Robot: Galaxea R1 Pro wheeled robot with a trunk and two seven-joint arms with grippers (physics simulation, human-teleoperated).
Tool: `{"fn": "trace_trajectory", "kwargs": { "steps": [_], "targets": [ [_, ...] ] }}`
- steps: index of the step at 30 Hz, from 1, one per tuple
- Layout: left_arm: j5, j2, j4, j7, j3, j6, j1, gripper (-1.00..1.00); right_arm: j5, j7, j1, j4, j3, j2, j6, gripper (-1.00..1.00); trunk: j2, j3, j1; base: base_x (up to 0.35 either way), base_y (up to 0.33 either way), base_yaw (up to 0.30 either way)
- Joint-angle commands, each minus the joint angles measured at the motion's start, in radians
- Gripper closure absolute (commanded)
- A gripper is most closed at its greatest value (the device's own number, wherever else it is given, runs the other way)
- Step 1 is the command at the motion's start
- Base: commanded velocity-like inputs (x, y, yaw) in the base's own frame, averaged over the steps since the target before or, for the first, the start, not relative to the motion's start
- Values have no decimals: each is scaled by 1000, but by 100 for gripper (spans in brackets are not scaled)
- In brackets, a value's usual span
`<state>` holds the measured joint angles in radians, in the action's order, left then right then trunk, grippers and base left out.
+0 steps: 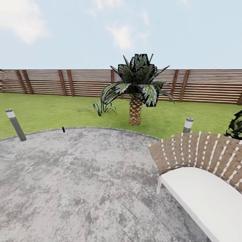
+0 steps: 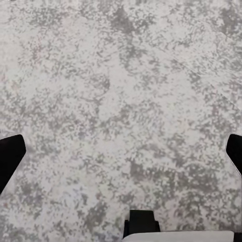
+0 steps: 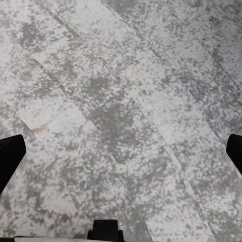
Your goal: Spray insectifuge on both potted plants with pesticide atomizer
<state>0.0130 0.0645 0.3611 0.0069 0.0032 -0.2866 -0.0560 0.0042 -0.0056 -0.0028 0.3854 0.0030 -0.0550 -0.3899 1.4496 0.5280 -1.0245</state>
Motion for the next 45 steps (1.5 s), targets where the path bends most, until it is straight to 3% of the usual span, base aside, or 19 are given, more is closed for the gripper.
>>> {"fn": "trace_trajectory", "kwargs": {
  "steps": [1, 14, 45],
  "targets": [
    [1, 0, -1, 1, 0, -3, -1, -100, 0, -1, 0, 0, 0, 0, -3, -100, 0, 1, -1, 339, -113, 278],
    [2, 0, -1, 1, 1, -3, -1, -100, 0, -1, 0, 0, 1, 0, -3, -100, 0, 1, -1, 338, -121, 278],
    [7, 1, -1, 1, 1, -3, -1, -100, 0, -1, 0, 0, 0, 1, -3, -100, 0, 1, -1, 340, -4, 279]
  ]
}}
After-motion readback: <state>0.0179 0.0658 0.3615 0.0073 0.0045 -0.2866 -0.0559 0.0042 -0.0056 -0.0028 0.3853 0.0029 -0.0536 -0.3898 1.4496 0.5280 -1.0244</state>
